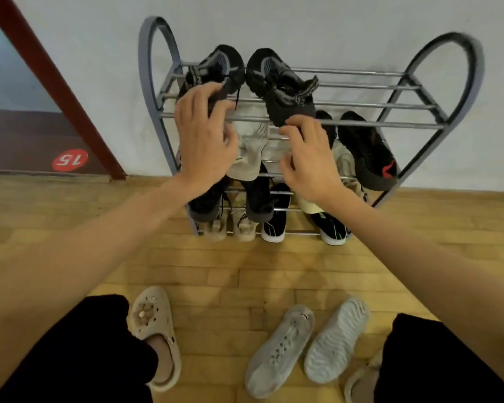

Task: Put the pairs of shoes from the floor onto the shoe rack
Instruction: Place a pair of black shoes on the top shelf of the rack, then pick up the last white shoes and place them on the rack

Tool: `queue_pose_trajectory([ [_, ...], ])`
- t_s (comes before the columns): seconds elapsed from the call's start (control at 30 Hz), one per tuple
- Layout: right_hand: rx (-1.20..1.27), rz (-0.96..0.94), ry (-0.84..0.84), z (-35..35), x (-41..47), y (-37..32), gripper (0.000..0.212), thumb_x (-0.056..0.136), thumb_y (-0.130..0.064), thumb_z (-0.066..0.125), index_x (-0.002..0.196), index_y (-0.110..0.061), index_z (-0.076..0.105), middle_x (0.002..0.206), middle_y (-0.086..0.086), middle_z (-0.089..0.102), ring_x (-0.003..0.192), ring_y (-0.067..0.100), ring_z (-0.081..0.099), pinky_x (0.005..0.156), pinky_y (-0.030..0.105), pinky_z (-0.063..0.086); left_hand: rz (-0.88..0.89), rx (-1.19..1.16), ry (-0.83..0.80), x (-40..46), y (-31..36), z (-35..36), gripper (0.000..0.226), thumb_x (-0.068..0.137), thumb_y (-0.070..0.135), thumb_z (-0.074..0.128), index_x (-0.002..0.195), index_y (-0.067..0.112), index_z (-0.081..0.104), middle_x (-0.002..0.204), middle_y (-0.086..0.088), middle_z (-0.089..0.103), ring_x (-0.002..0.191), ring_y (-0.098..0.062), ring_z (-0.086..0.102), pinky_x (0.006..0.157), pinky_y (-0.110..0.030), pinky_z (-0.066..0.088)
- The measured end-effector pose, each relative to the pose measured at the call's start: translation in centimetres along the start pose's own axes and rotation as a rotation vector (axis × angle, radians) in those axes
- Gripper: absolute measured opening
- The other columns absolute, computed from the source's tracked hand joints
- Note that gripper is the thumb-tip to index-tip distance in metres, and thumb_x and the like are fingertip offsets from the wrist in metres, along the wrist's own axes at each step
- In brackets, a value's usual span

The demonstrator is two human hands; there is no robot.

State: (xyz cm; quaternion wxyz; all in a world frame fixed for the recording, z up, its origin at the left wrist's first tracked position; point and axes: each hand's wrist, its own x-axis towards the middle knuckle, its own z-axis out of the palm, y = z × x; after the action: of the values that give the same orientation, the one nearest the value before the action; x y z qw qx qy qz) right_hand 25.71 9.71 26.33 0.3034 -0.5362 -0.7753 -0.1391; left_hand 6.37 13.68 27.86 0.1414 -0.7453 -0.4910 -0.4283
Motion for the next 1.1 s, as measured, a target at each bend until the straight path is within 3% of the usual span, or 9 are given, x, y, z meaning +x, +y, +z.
queue_pose_trajectory([
  [0.1, 0.015, 0.004, -0.121, 0.4, -5.5, 1.1, 0.03, 0.079, -0.005, 0.054, 0.108, 0.002, 0.058, 0.115, 0.023, 0.055, 0.107, 0.038, 0.052, 0.087, 0.042, 0.046, 0.07, -0.139, -0.082, -4.0, 1.4, 0.2, 0.024, 0.078, 0.008, 0.056, 0.101, 0.006, 0.064, 0.119, -0.013, 0.057, 0.115, -0.029, 0.05, 0.101, -0.036, 0.038],
  [0.2, 0.014, 0.09, -0.336, 1.9, -10.7, 2.3, 0.029, 0.08, -0.004, 0.055, 0.108, 0.001, 0.058, 0.112, 0.021, 0.053, 0.102, 0.038, 0.051, 0.085, 0.043, 0.047, 0.131, -0.24, -0.35, -8.8, 2.5, 1.7, 0.022, 0.08, 0.004, 0.055, 0.101, 0.004, 0.062, 0.11, -0.013, 0.056, 0.105, -0.027, 0.054, 0.092, -0.032, 0.045],
  [0.33, 0.054, 0.284, -0.699, 3.9, -17.5, 4.0, 0.03, 0.089, -0.009, 0.05, 0.118, -0.001, 0.053, 0.12, 0.016, 0.047, 0.109, 0.034, 0.049, 0.083, 0.037, 0.042, 0.175, -0.231, -0.686, -15.1, 3.3, 4.9, 0.018, 0.082, 0.005, 0.056, 0.099, 0.005, 0.063, 0.107, -0.01, 0.055, 0.101, -0.026, 0.054, 0.086, -0.04, 0.048],
  [0.4, 0.07, 0.399, -0.871, 4.8, -21.4, 4.9, 0.03, 0.092, -0.009, 0.047, 0.121, -0.003, 0.051, 0.123, 0.015, 0.045, 0.107, 0.033, 0.051, 0.077, 0.037, 0.043, 0.102, -0.226, -0.81, -18.2, 4.0, 6.5, 0.02, 0.084, 0.008, 0.057, 0.103, 0.006, 0.062, 0.112, -0.009, 0.052, 0.106, -0.026, 0.052, 0.088, -0.038, 0.047],
  [0.53, 0.029, 0.546, -1.155, 6.4, -30.1, 6.6, 0.03, 0.091, -0.005, 0.045, 0.12, 0.0, 0.05, 0.123, 0.02, 0.045, 0.115, 0.038, 0.048, 0.087, 0.042, 0.043, -0.181, -0.19, -1.092, -24.5, 5.9, 9.8, 0.034, 0.086, 0.016, 0.058, 0.12, 0.009, 0.054, 0.125, -0.009, 0.046, 0.108, -0.025, 0.05, 0.08, -0.03, 0.042],
  [0.63, 0.034, 0.723, -1.278, 7.3, -34.5, 7.3, 0.035, 0.094, -0.008, 0.045, 0.128, -0.001, 0.042, 0.13, 0.022, 0.042, 0.114, 0.037, 0.049, 0.082, 0.038, 0.042, -0.396, -0.175, -1.334, -29.0, 7.3, 11.6, 0.049, 0.085, 0.025, 0.061, 0.129, 0.009, 0.045, 0.132, -0.015, 0.041, 0.119, -0.034, 0.044, 0.091, -0.039, 0.043],
  [0.73, 0.087, 0.925, -1.278, 8.7, -36.8, 7.1, 0.025, 0.096, -0.012, 0.046, 0.119, -0.004, 0.041, 0.131, 0.022, 0.04, 0.098, 0.033, 0.048, 0.073, 0.036, 0.039, -0.463, -0.12, -1.547, -33.7, 8.7, 12.6, 0.075, 0.079, 0.038, 0.069, 0.137, 0.005, 0.034, 0.138, -0.017, 0.036, 0.126, -0.037, 0.038, 0.098, -0.042, 0.041],
  [0.87, 0.068, 1.14, -1.137, 11.2, -39.0, 5.8, 0.057, 0.093, -0.022, 0.053, 0.14, -0.004, 0.025, 0.143, 0.026, 0.025, 0.125, 0.043, 0.038, 0.095, 0.045, 0.04, -0.506, -0.043, -1.762, -39.2, 10.7, 12.7, 0.113, 0.067, 0.051, 0.079, 0.147, 0.004, 0.016, 0.149, -0.018, 0.028, 0.132, -0.035, 0.036, 0.1, -0.043, 0.044],
  [1.1, 0.002, 1.561, -0.859, 13.7, -39.8, 6.0, 0.093, 0.089, -0.04, 0.062, 0.153, -0.015, 0.0, 0.156, 0.028, -0.001, 0.142, 0.045, 0.014, 0.112, 0.05, 0.024, -0.481, -0.04, -1.57, -43.1, 13.2, 13.0, 0.09, 0.068, 0.053, 0.078, 0.131, 0.008, 0.034, 0.129, -0.012, 0.045, 0.114, -0.028, 0.049, 0.086, -0.037, 0.046],
])
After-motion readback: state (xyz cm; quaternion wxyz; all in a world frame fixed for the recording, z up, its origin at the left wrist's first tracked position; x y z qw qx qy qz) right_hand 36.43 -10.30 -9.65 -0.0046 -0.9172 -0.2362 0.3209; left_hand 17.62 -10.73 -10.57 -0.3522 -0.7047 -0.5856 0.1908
